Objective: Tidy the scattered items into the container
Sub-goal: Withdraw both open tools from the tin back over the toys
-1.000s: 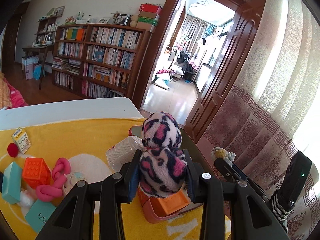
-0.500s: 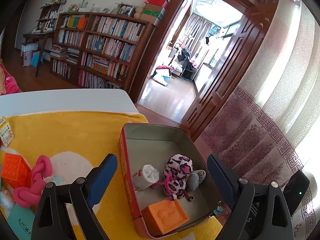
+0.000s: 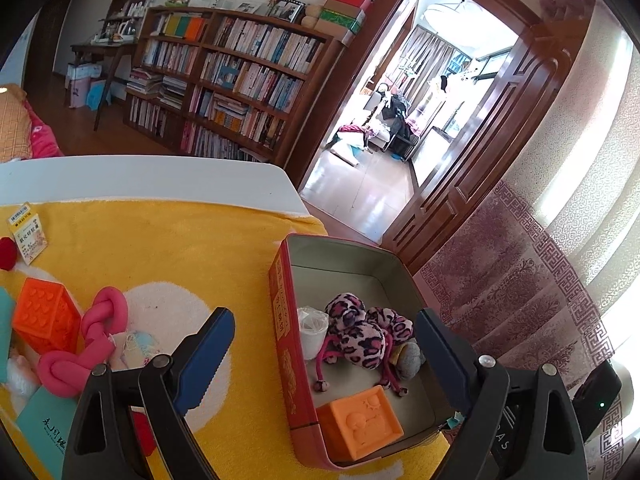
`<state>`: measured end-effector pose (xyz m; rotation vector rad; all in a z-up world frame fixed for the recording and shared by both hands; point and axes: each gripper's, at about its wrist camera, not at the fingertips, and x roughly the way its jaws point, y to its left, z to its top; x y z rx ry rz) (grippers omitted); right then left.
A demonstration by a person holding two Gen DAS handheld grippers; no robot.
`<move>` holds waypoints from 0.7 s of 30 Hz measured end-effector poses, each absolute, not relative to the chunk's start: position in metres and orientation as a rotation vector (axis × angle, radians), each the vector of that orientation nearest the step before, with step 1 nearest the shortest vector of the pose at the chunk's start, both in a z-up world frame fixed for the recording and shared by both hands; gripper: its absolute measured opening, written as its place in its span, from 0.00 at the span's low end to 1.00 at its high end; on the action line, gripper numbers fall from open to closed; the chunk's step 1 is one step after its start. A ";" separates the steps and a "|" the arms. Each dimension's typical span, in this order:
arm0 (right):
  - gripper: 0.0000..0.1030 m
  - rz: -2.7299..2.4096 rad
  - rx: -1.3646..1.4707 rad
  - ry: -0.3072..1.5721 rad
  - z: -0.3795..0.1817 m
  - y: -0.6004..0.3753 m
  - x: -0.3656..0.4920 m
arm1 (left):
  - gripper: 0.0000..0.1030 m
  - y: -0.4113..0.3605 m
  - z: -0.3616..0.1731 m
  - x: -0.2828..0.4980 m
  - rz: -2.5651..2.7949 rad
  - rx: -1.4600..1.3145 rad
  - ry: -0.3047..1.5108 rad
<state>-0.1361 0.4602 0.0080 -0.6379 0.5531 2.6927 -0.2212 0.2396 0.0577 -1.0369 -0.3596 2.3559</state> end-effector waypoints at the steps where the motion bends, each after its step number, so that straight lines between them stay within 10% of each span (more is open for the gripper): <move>1: 0.72 2.693 -0.637 0.552 0.008 0.459 -0.136 | 0.90 0.239 0.059 -0.221 2.358 -1.039 -0.359; 21: 0.76 2.659 -0.650 0.455 0.001 0.454 -0.140 | 0.90 0.182 0.082 -0.206 2.418 -1.039 -0.399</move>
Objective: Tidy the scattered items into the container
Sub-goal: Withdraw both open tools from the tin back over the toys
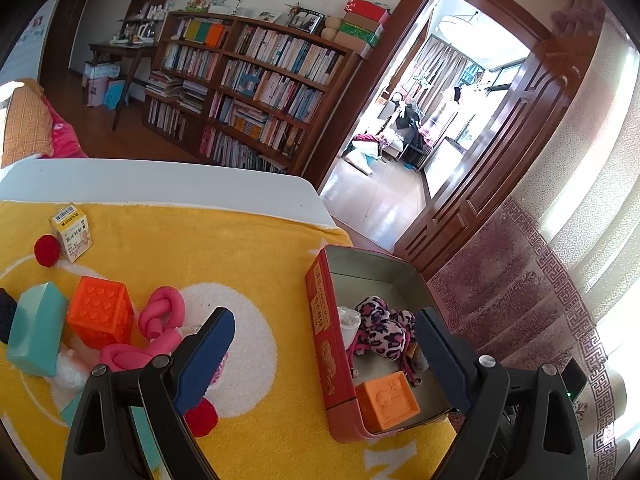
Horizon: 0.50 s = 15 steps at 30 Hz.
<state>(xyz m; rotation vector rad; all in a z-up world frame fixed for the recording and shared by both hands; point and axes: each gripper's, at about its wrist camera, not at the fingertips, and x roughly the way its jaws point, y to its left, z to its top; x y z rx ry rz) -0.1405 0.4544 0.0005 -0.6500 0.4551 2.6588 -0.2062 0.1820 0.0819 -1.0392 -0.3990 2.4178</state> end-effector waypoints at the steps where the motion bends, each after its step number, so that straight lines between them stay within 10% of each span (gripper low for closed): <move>1: 0.76 2.657 -0.652 0.445 0.000 0.453 -0.140 | 0.90 0.173 0.082 -0.205 2.429 -1.041 -0.408; 15: 0.76 2.629 -0.650 0.301 0.006 0.434 -0.144 | 0.90 0.020 0.042 -0.188 2.653 -1.171 -0.576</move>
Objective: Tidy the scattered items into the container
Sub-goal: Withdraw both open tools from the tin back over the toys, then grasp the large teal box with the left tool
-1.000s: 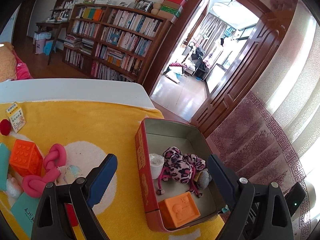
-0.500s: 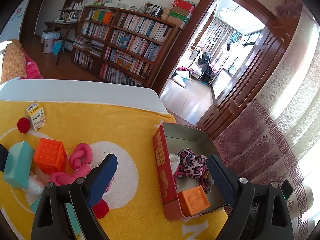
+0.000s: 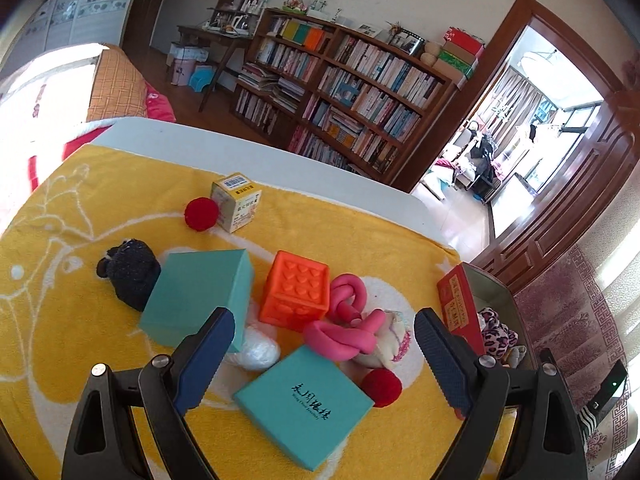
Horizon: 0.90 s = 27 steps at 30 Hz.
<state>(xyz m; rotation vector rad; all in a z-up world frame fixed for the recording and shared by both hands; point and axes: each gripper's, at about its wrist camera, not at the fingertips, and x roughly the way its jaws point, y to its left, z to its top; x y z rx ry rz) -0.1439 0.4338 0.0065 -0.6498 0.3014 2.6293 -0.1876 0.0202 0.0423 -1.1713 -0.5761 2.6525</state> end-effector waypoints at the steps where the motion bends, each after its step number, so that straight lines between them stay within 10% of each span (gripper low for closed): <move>1: 0.76 2.640 -0.654 0.318 0.010 0.431 -0.143 | 0.90 0.008 0.038 -0.187 2.665 -1.187 -0.604; 27: 0.79 3.068 -0.990 0.482 0.001 0.252 -0.180 | 0.90 -0.068 -0.044 -0.205 2.480 -1.350 -0.917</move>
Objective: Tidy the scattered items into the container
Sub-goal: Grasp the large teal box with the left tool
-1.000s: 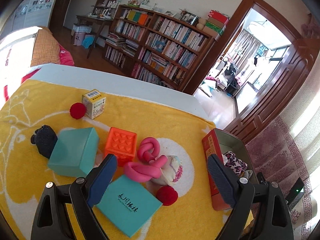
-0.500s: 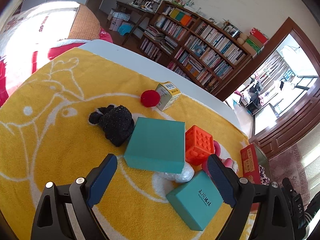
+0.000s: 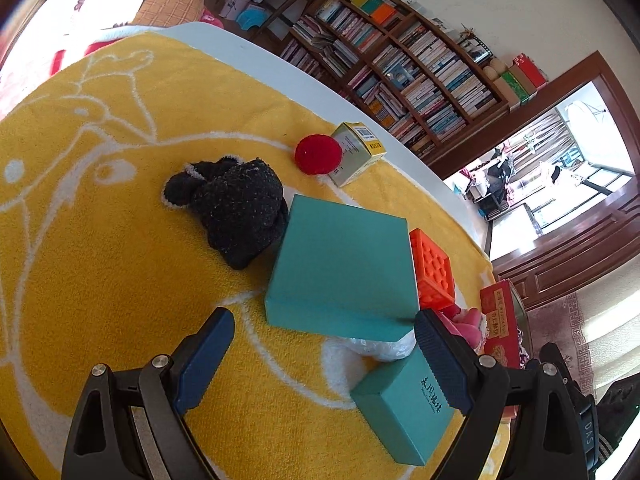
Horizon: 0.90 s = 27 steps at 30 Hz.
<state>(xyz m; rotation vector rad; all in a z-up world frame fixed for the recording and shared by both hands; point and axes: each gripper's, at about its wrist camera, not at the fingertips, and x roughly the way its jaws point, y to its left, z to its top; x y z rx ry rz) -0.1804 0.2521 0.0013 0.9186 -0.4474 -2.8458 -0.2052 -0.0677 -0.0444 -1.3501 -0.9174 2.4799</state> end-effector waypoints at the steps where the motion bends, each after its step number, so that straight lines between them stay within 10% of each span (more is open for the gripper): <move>1: 0.79 -2.844 0.927 -0.446 -0.001 0.251 -0.181 | 0.90 -0.067 -0.046 -0.207 2.480 -1.341 -0.910; 27: 0.79 -2.805 0.978 -0.534 -0.013 0.265 -0.181 | 0.99 -0.020 -0.040 -0.224 2.669 -1.265 -0.457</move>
